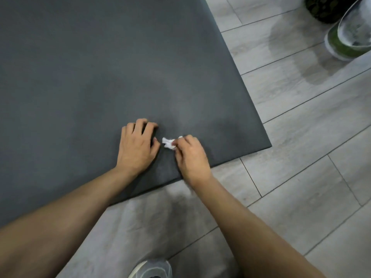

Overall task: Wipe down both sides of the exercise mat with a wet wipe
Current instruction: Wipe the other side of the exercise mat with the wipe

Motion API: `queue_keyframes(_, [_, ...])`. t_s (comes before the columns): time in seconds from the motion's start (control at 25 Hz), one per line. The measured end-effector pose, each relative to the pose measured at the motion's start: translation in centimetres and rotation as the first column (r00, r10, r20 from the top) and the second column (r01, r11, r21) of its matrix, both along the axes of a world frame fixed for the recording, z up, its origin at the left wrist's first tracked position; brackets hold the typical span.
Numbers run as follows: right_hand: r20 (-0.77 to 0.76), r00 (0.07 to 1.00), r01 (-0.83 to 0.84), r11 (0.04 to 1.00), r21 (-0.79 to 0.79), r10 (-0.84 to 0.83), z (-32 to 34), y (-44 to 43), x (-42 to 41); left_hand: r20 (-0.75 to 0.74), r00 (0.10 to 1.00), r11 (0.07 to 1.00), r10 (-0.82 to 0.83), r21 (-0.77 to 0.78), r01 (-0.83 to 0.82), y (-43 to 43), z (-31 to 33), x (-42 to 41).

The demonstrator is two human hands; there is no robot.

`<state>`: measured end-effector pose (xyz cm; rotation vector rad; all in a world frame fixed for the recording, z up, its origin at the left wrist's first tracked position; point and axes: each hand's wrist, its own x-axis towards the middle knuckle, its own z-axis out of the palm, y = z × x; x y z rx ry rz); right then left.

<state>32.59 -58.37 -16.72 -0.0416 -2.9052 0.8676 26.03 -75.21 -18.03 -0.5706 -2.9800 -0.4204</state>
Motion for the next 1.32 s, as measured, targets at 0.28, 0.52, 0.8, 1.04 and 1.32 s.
queue_keyframes(0.28, [-0.077,0.991,0.125,0.977,0.171,-0.113,-1.1,6.8,-8.9,0.015,0.996,0.993,0.093,-0.077,-0.091,-2.3,-1.8,-6.8])
queue_keyframes(0.52, [-0.128,0.968,0.219,0.976,0.011,-0.216,-1.9,-0.2,-14.2,0.045,0.971,0.971,0.236,-0.054,-0.234,-3.3,-2.3,-12.2])
queue_keyframes(0.8, [0.005,0.963,-0.271,0.962,0.042,0.271,-1.7,0.2,-16.9,0.057,0.961,0.959,0.272,-0.095,-0.266,-2.8,-2.2,-12.5])
queue_keyframes(1.04, [0.181,0.912,-0.394,0.907,0.149,0.367,0.8,-0.2,-17.5,0.142,0.958,0.958,0.249,-0.184,-0.221,-2.6,-2.0,-13.1])
queue_keyframes(1.32, [0.107,0.927,-0.359,0.772,0.525,0.359,1.1,-3.4,-18.0,0.313,0.936,0.983,0.162,-0.139,-0.124,-4.5,-0.2,-13.4])
